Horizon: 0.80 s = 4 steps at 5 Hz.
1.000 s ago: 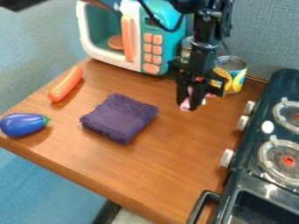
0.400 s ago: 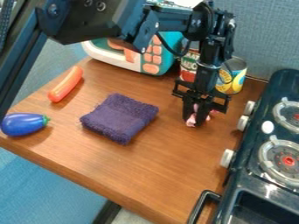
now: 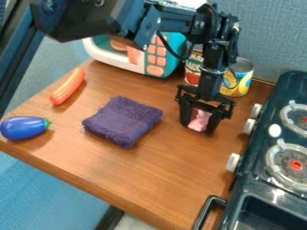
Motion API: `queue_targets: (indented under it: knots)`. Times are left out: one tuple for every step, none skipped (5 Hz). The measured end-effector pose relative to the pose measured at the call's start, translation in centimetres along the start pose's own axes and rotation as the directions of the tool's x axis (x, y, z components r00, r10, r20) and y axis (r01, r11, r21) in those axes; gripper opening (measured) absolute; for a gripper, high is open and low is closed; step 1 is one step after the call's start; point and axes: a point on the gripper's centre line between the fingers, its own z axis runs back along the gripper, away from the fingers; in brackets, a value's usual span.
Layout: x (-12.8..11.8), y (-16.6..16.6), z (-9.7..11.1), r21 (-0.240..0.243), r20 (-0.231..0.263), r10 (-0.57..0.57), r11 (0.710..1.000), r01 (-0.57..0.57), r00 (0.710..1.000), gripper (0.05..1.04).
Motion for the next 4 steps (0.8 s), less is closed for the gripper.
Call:
queue_targets:
  knots:
    - [-0.3,-0.2,1.1,-0.025,0.039,0.018,1.0,-0.017,0.999,1.007]
    - [-1.6,-0.1,3.8,-0.056,0.109,0.006,0.998,0.0,0.994,1.004]
    - [-4.2,1.0,6.3,-0.048,0.164,0.013,0.999,-0.005,0.986,1.001]
    - [-7.5,4.0,7.4,0.05,0.177,0.002,0.999,-0.012,0.984,1.001]
